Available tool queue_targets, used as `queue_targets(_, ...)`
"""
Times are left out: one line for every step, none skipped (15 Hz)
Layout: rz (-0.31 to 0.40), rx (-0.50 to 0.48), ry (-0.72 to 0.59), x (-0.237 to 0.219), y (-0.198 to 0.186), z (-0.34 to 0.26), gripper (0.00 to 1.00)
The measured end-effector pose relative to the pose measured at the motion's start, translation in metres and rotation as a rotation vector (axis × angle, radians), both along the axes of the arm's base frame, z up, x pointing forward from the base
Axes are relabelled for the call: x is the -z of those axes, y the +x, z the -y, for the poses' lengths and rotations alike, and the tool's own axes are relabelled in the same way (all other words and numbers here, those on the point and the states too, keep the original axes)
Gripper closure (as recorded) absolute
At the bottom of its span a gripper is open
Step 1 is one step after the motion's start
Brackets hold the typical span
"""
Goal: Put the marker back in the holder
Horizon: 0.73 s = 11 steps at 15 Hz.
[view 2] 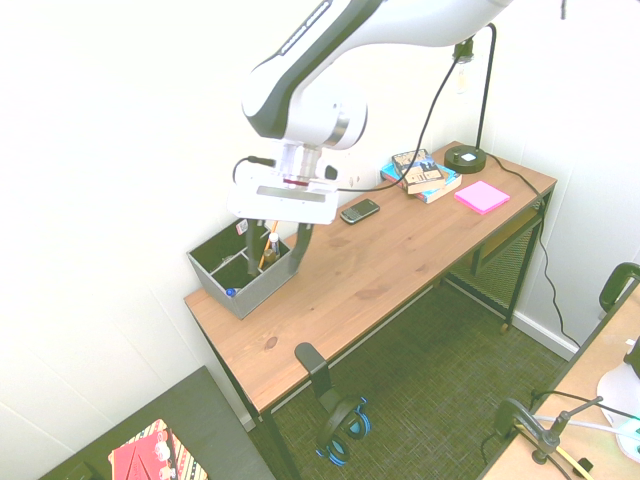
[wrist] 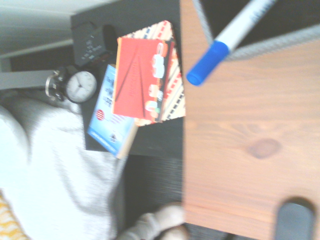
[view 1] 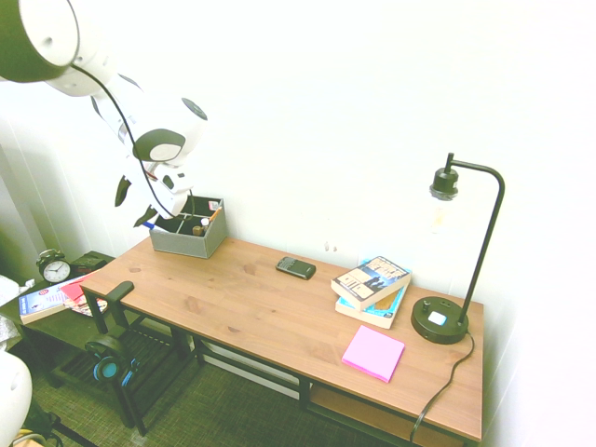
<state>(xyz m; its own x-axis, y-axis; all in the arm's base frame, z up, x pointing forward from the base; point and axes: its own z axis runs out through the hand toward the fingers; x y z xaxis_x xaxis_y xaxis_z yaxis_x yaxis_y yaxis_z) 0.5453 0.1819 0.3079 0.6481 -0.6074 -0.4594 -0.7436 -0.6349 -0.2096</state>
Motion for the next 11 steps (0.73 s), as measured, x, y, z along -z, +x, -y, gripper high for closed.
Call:
queue_targets(0.016,-0.031,-0.056,-0.005,-0.011,0.015,0.0)
queue_targets(0.037,-0.065,-0.112,-0.012,-0.02,0.03,0.0)
queue_targets(0.06,-0.102,-0.17,-0.018,-0.029,0.042,0.0)
queue_targets(0.084,-0.137,-0.227,-0.022,-0.035,0.053,0.0)
queue_targets(0.109,-0.171,-0.285,-0.024,-0.04,0.064,0.0)
queue_targets(0.134,-0.204,-0.344,-0.024,-0.043,0.076,0.0)
queue_targets(0.161,-0.23,-0.401,-0.024,-0.045,0.086,0.0)
queue_targets(0.189,-0.249,-0.458,-0.021,-0.047,0.096,0.0)
queue_targets(0.217,-0.263,-0.52,-0.018,-0.051,0.103,0.0)
queue_targets(0.245,-0.263,-0.578,-0.016,-0.053,0.109,0.0)
queue_targets(0.275,-0.251,-0.633,-0.015,-0.054,0.113,0.0)
